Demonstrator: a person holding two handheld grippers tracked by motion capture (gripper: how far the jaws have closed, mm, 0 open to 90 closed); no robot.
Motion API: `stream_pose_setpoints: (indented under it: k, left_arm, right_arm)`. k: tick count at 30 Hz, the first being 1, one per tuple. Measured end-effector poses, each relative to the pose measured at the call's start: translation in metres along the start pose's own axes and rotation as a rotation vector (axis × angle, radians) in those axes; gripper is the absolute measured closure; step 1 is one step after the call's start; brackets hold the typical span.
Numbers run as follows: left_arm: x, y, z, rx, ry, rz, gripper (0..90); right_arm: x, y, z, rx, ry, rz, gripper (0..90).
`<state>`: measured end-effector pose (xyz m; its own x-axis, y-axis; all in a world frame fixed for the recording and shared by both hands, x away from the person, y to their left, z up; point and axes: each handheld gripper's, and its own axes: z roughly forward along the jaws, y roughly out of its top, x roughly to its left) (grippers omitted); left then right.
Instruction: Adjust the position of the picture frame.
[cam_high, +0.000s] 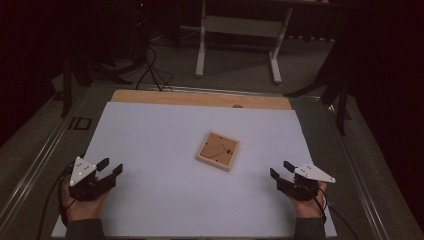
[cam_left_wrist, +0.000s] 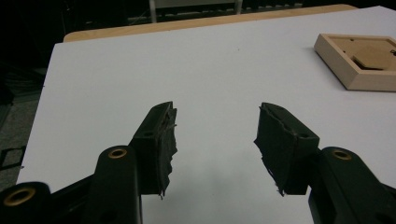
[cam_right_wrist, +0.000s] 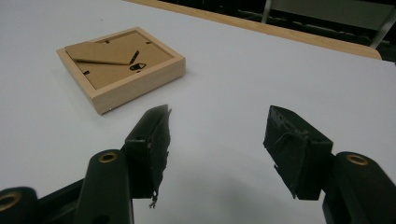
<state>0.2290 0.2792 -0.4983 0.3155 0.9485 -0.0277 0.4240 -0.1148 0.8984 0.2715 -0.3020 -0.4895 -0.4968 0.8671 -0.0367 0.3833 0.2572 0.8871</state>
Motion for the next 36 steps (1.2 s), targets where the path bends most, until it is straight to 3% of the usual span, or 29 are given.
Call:
stream_pose_setpoints:
  k: [8,16,36]
  left_arm:
    - [0.0,0.0,0.0,-0.004,0.004,0.001,45.9]
    - [-0.003,0.001,0.001,0.005,0.009,0.03,45.7]
    - [-0.004,0.001,0.003,0.014,0.007,0.03,45.6]
  right_arm:
    - [0.001,0.001,0.0,-0.007,0.001,0.0,40.3]
    - [0.002,0.002,0.002,-0.004,0.01,-0.002,40.6]
    - [0.02,0.011,0.013,-0.009,0.046,-0.024,40.7]
